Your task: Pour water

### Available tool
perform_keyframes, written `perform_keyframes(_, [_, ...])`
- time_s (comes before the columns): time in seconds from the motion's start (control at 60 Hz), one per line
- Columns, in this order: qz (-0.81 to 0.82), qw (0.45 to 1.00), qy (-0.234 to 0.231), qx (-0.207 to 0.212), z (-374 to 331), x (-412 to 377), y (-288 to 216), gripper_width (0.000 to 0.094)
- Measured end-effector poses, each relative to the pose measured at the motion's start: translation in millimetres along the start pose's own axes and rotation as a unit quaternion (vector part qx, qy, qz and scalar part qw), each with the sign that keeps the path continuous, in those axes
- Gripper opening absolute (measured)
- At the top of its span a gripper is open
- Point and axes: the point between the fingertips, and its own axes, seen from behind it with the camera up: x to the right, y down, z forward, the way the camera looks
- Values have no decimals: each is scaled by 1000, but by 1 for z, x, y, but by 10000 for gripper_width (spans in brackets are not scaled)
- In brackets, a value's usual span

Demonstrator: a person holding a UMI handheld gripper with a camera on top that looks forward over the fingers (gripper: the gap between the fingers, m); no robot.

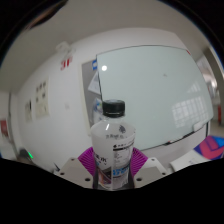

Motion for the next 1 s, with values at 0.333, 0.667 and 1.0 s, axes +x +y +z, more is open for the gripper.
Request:
perform_keyframes(0.333, [-122, 977, 74, -159, -12, 90, 187, 389])
perform_keyframes(0.667, [-90, 975, 90, -180, -20, 105, 220, 536])
perform_keyframes(1.0, [-96, 964, 127, -215, -81, 93, 182, 839])
